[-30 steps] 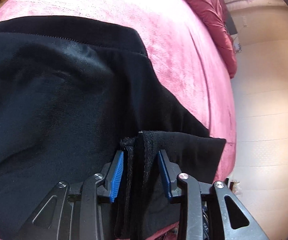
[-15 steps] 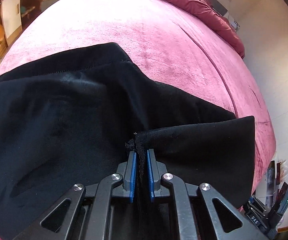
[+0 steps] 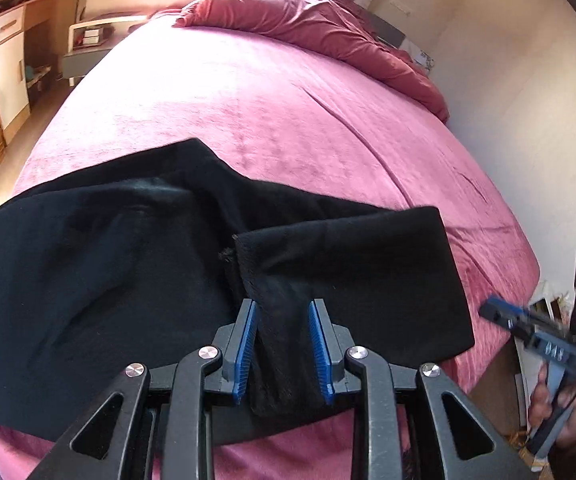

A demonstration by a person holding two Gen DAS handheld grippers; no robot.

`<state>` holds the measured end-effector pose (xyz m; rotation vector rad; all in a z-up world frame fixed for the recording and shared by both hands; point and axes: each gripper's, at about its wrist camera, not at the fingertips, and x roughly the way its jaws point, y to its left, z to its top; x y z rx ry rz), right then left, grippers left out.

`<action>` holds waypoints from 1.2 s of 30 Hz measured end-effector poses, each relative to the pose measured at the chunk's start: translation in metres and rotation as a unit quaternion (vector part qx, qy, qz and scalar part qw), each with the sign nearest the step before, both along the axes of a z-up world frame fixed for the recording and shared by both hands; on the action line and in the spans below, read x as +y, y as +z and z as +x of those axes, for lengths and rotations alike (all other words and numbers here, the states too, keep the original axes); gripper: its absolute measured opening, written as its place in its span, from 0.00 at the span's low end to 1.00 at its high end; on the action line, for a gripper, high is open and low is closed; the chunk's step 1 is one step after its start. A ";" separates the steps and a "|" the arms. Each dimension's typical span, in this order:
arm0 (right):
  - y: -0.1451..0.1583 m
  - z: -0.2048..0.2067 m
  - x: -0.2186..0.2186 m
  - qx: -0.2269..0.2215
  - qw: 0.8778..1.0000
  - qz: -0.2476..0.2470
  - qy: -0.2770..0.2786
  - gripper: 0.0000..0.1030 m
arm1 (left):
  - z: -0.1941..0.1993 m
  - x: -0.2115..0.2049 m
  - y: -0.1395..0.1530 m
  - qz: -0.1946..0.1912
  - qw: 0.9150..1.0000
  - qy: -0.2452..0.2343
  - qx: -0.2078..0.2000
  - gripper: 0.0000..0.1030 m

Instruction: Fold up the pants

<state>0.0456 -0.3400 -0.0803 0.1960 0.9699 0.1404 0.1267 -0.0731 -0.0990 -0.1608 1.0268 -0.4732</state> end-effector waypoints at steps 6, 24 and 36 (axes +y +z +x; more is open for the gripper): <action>-0.013 0.080 0.028 0.024 1.000 -0.008 -0.012 0.45 | -0.027 -0.011 -0.017 0.034 0.999 -0.037 0.011 0.26; -0.018 0.071 0.044 0.027 0.997 -0.069 -0.031 0.56 | -0.063 0.051 -0.006 0.009 0.999 0.049 0.016 0.28; -0.007 -0.005 0.113 0.008 0.997 -0.033 0.071 0.56 | -0.097 0.100 0.011 0.043 0.993 0.108 -0.007 0.30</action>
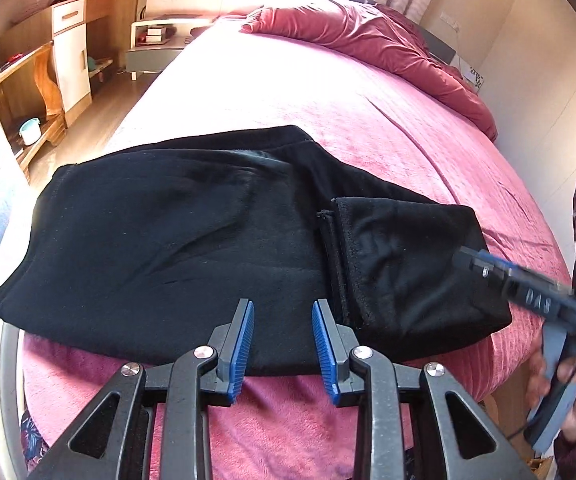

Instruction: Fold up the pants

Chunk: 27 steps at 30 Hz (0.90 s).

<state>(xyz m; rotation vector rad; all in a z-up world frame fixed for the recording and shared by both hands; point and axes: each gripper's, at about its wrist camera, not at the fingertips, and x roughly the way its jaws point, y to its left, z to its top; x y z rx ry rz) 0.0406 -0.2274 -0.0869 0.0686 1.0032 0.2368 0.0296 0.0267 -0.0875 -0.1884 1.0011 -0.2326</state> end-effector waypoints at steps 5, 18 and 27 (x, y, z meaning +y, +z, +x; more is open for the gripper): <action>-0.013 -0.014 0.036 0.013 0.998 -0.005 0.053 0.36 | -0.005 0.005 0.004 0.007 1.000 0.007 -0.009 0.30; -0.049 0.016 0.076 0.039 0.995 -0.039 0.082 0.28 | -0.011 0.033 0.004 0.003 0.999 0.035 -0.005 0.31; -0.057 0.016 0.085 0.036 0.996 -0.038 0.078 0.28 | -0.007 0.063 -0.005 -0.039 0.996 0.074 0.016 0.38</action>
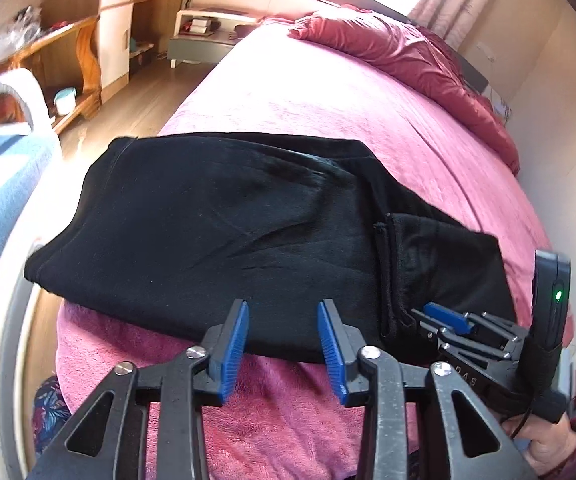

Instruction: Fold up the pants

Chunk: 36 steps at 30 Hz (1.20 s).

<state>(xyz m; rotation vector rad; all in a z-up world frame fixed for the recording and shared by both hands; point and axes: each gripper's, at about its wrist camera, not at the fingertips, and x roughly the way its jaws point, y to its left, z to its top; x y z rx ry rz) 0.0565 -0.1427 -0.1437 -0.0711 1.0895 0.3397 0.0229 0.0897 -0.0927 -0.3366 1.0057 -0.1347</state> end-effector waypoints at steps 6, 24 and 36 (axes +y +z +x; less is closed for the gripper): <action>-0.003 -0.007 -0.009 0.003 1.000 0.024 -0.016 0.29 | 0.000 0.086 -0.009 -0.160 0.980 0.113 0.018 0.45; 0.002 -0.010 -0.023 0.001 0.999 0.038 -0.023 0.29 | -0.019 0.227 -0.130 -0.361 0.853 0.359 0.116 0.47; 0.003 -0.009 -0.016 0.002 0.999 0.031 -0.021 0.29 | 0.001 0.223 -0.102 -0.322 0.886 0.327 0.065 0.14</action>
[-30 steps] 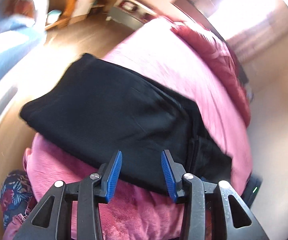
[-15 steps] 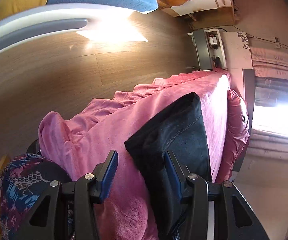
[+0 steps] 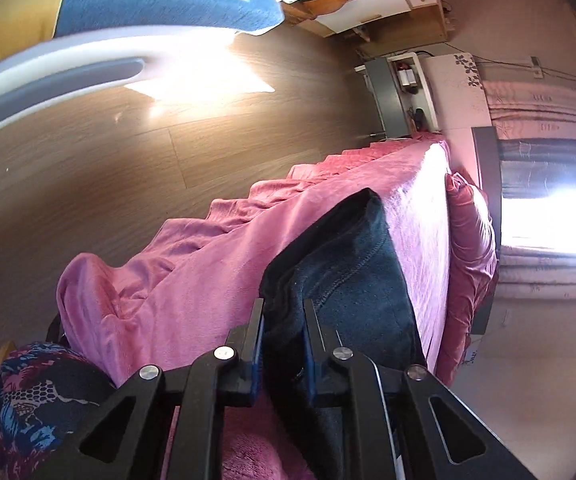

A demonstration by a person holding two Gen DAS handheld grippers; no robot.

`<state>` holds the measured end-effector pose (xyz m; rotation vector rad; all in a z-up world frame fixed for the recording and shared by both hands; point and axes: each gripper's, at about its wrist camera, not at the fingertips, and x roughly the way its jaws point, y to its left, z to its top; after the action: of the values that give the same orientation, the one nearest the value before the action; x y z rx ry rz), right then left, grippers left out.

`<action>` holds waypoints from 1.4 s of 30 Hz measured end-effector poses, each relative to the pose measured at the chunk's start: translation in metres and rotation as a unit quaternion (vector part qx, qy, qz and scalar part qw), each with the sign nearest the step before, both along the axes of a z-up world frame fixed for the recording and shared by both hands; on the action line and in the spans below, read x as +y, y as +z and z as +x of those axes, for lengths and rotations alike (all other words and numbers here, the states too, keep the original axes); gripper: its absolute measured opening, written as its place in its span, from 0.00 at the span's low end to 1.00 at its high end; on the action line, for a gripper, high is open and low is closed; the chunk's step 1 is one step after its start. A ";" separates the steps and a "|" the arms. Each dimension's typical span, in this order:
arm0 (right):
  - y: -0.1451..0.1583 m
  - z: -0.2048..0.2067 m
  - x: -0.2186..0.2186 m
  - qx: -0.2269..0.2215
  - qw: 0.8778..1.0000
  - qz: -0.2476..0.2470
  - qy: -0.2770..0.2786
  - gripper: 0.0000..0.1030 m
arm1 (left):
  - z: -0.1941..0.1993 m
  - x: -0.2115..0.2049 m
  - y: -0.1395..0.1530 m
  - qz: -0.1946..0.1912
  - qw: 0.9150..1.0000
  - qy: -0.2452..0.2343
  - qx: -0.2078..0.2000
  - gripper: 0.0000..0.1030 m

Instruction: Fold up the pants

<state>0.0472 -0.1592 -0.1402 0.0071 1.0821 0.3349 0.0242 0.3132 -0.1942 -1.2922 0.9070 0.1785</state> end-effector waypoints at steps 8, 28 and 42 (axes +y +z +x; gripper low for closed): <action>0.011 0.006 -0.013 0.019 0.999 0.037 -0.010 0.50 | 0.021 -0.064 0.109 0.139 0.970 -0.138 -0.143 0.14; 0.097 0.083 0.054 0.079 0.955 0.254 0.130 0.73 | 0.015 -0.243 0.160 0.254 0.842 -0.409 -0.243 0.14; 0.076 0.087 0.103 0.081 0.973 0.092 0.196 0.14 | 0.005 -0.289 0.159 0.340 0.789 -0.460 -0.222 0.14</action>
<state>0.1345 -0.0565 -0.0640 -0.0142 1.2095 0.8026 0.0294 0.0240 -0.0347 -0.1041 0.8454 -0.5209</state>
